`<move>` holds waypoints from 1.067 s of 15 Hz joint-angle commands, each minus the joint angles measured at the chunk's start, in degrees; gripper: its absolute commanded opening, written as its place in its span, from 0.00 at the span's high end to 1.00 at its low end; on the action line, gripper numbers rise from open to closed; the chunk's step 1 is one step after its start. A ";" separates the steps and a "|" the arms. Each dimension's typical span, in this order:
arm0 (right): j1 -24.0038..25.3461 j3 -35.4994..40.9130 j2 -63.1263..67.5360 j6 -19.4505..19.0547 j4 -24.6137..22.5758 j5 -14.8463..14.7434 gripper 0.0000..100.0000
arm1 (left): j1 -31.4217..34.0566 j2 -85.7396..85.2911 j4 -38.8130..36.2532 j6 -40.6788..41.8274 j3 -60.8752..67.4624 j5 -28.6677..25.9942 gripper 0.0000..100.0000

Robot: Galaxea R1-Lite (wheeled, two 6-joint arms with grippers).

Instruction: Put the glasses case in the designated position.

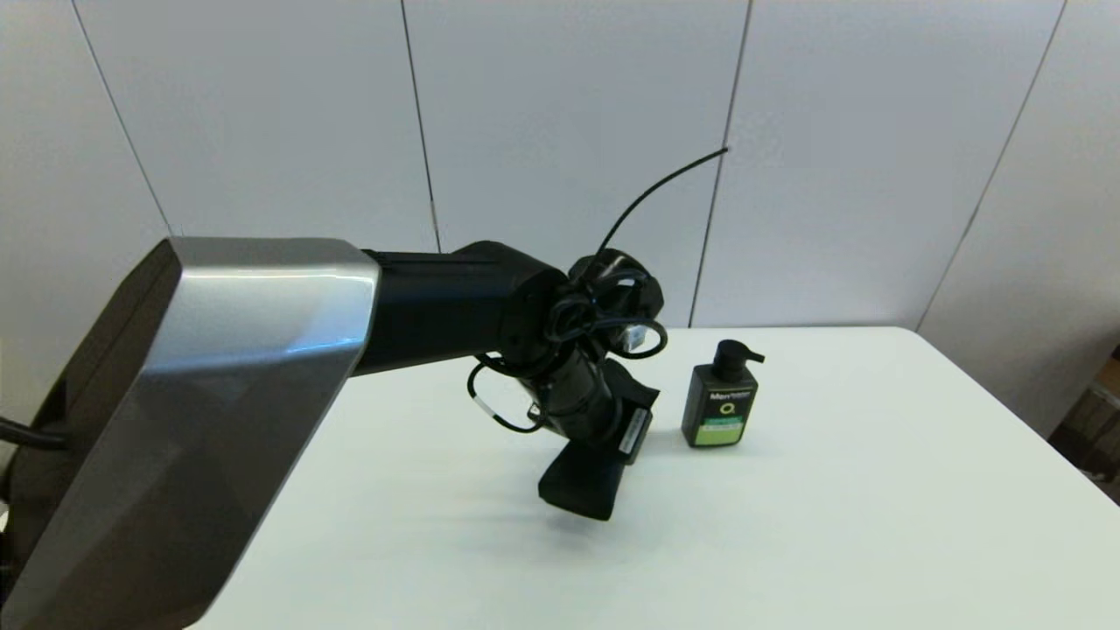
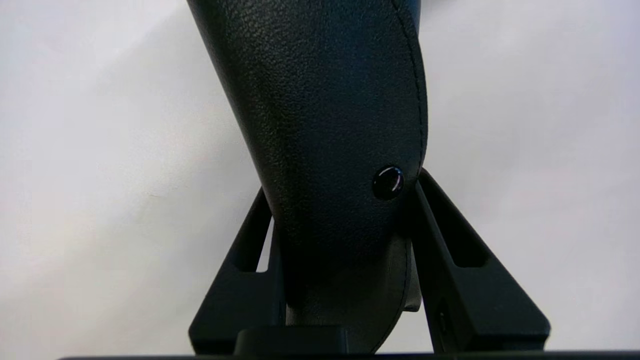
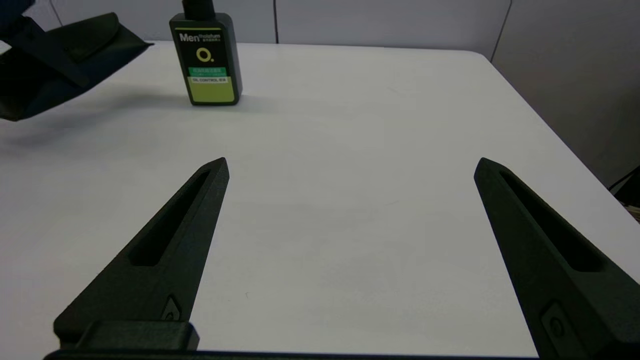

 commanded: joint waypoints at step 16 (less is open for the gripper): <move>0.02 0.00 0.07 -0.03 -0.02 0.03 0.00 | -0.52 5.10 -1.38 -3.09 -0.81 1.34 1.00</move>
